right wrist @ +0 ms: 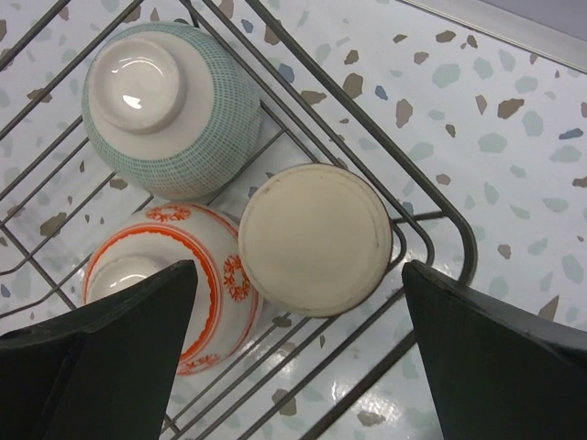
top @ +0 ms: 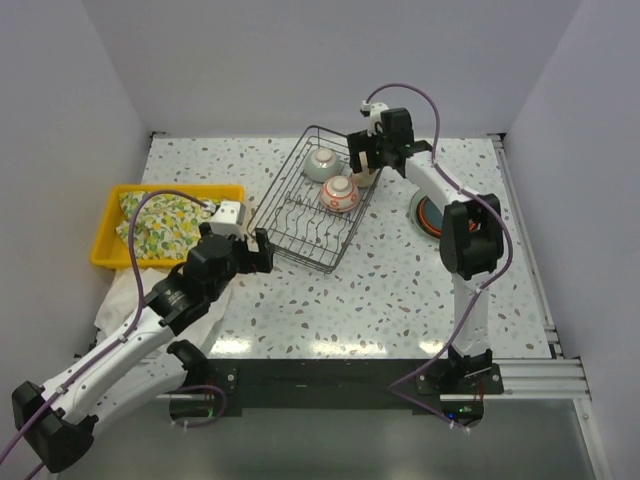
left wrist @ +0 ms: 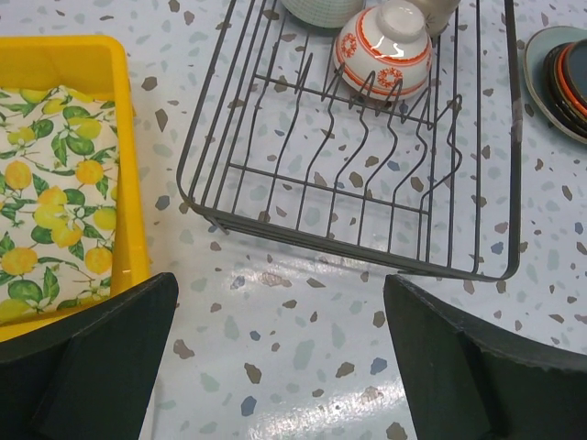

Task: Unload the mixed dishes from the dish rack
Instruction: Pick up the cup from the dish rack.

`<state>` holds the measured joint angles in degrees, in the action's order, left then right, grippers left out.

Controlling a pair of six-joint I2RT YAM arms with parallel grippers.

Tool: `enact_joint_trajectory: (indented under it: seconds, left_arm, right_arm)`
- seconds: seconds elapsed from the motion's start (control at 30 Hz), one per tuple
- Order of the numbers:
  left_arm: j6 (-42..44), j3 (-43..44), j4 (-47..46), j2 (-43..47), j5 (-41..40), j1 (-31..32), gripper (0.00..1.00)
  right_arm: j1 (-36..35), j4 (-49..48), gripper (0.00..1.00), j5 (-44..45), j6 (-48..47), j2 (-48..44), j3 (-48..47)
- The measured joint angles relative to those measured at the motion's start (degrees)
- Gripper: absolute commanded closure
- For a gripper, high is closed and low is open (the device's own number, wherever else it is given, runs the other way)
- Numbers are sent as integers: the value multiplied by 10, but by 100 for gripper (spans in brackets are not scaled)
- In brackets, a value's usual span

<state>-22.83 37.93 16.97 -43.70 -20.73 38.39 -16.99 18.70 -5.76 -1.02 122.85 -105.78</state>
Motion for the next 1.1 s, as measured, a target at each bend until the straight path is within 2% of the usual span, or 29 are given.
enact_joint_trajectory:
  seconds: [0.57, 0.83, 1.1]
  left_arm:
    - [-36, 0, 30, 6, 12, 0, 0]
    - [-37, 0, 37, 14, 12, 0, 0]
    - [-38, 0, 37, 17, 15, 0, 0]
  right_arm:
    - [-19, -19, 2, 12, -25, 66, -49]
    - [-21, -28, 14, 24, -24, 66, -44]
    - [-21, -29, 11, 22, -25, 66, -42]
